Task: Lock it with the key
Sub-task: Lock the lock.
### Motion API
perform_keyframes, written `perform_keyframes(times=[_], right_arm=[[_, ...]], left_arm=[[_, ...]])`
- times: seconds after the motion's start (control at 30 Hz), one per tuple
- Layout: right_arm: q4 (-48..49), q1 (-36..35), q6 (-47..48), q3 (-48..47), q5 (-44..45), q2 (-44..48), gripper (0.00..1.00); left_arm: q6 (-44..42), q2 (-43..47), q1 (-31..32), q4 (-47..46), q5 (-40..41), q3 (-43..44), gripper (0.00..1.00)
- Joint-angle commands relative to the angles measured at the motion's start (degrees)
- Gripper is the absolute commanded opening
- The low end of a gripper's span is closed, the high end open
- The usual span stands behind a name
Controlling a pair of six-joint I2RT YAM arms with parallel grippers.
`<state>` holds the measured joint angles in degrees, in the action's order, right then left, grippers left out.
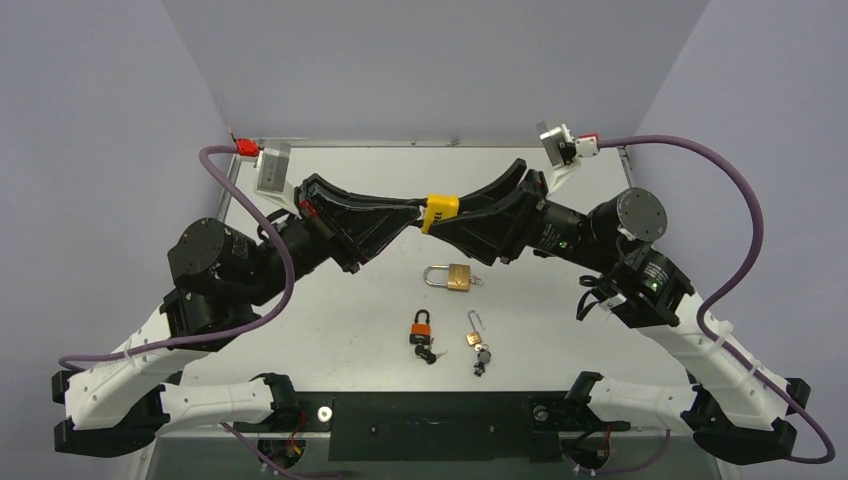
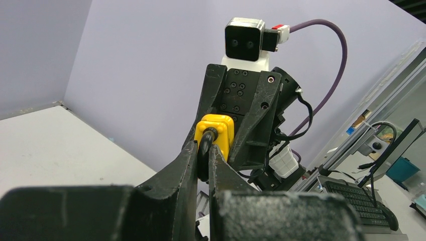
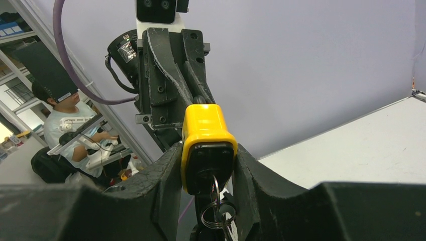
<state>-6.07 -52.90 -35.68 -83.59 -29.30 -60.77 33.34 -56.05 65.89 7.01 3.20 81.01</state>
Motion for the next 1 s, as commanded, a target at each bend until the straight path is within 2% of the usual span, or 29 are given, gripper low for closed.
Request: perform_keyframes(times=[0.0, 0.2, 0.37, 0.43, 0.5, 0.6, 0.7, 0.77, 0.9, 0.97], right_arm=[[4.64, -4.31, 1.87, 0.41, -0.69, -11.25, 0.0], [2.55, -4.15, 3.94, 1.54, 1.58, -9.5, 0.0], [2.62, -1.82, 4.17, 4.3, 0.8, -6.2, 0.0], [4.12, -0.02, 3.09, 6.38, -0.35, -4.83, 0.06], [5.31, 2.16, 1.66, 9.09, -1.74, -3.24, 0.18], [10.1, 5.92, -0.95, 14.99, -3.42, -0.66, 0.42], [12.02, 8.37, -2.46, 20.41, -4.67, 2.69, 0.58], [13.59, 10.29, -3.55, 23.67, -6.04, 4.74, 0.63], [18.94, 16.4, -7.9, 30.08, -9.87, 8.66, 0.65], [25.02, 19.04, -11.06, 32.76, -12.27, 10.29, 0.66]], left_arm=[[2.71, -14.73, 5.83, 17.54, -18.2, -7.16, 0.0], [3.62, -10.83, 4.06, 16.85, -11.41, -7.71, 0.0], [7.91, -4.99, -1.65, 15.82, -5.13, -9.78, 0.0], [10.09, -2.72, -4.48, 15.54, -2.52, -10.93, 0.0], [11.65, -0.66, -6.99, 14.9, -0.49, -11.82, 0.0], [12.17, 1.39, -9.12, 13.52, 2.49, -12.56, 0.0], [11.7, 2.7, -9.85, 12.82, 4.28, -12.51, 0.0], [11.38, 3.17, -10.36, 12.48, 4.48, -12.37, 0.0], [10.38, 3.93, -11.07, 12.11, 4.02, -11.91, 0.0], [9.88, 4.01, -11.43, 12.45, 3.34, -11.41, 0.0]])
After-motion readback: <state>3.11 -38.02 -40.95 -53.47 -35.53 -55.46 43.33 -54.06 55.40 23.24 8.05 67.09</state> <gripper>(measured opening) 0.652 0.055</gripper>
